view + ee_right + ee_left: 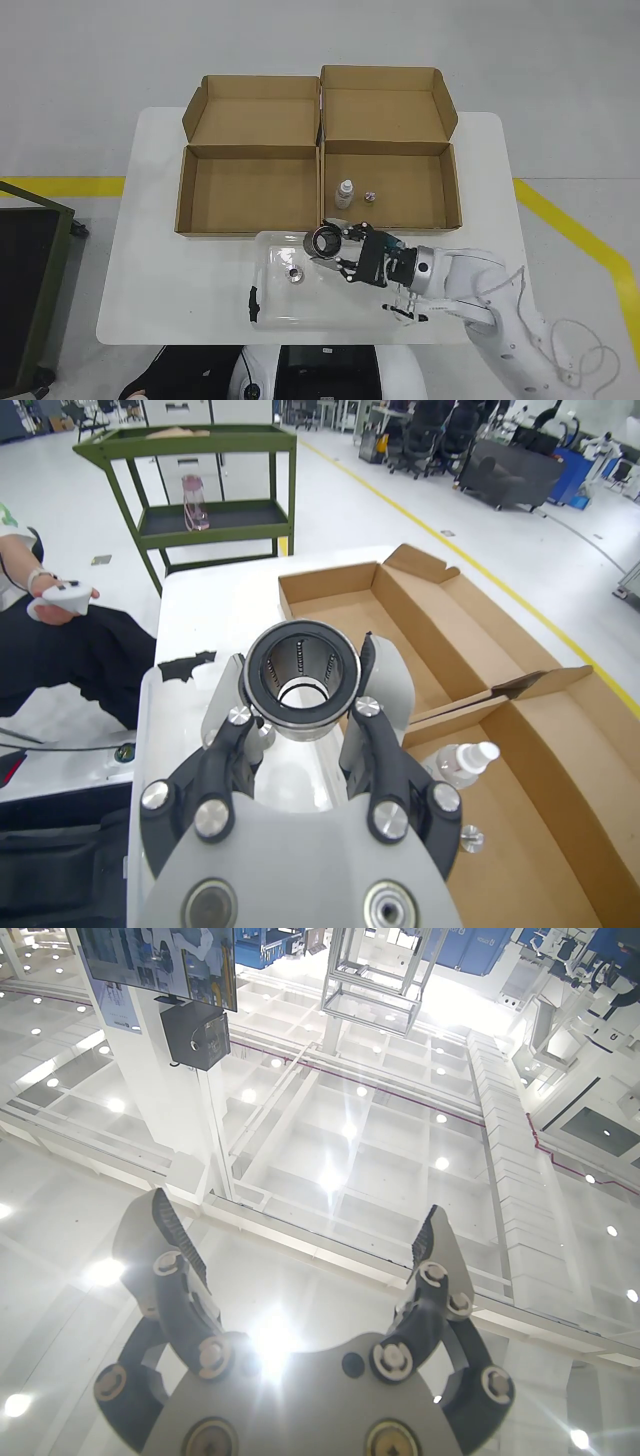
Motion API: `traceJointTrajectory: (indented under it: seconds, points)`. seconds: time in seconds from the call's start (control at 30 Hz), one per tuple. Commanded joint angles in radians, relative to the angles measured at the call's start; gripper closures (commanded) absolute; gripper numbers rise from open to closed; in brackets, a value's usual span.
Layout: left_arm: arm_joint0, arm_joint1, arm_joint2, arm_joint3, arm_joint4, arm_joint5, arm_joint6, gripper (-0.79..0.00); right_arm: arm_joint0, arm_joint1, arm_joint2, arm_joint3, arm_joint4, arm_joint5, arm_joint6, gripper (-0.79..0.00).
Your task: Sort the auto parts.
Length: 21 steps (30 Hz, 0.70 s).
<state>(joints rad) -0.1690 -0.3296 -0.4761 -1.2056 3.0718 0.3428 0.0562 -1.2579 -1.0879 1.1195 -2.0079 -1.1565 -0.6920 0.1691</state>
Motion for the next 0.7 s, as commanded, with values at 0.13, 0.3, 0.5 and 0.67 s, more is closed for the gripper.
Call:
traceJointTrajectory:
  seconds: [0.13,0.3,0.5,0.67]
  points:
    - [0.000,0.000,0.000,0.000,0.000,0.000,0.000,-0.785,-0.005,-0.010,-0.005,-0.001,0.037,0.046,-0.151,0.000]
    - [0.000,0.000,0.000,0.000,0.000,0.000,0.000,-0.785,0.006,-0.019,-0.009,0.020,0.103,0.061,-0.242,0.000]
    - [0.000,0.000,0.000,0.000,0.000,0.000,0.000,-0.785,0.016,-0.027,-0.002,0.043,0.170,0.076,-0.311,0.000]
    - [0.000,0.000,0.000,0.000,0.000,0.000,0.000,-0.785,0.021,-0.033,0.008,0.063,0.210,0.085,-0.345,0.000]
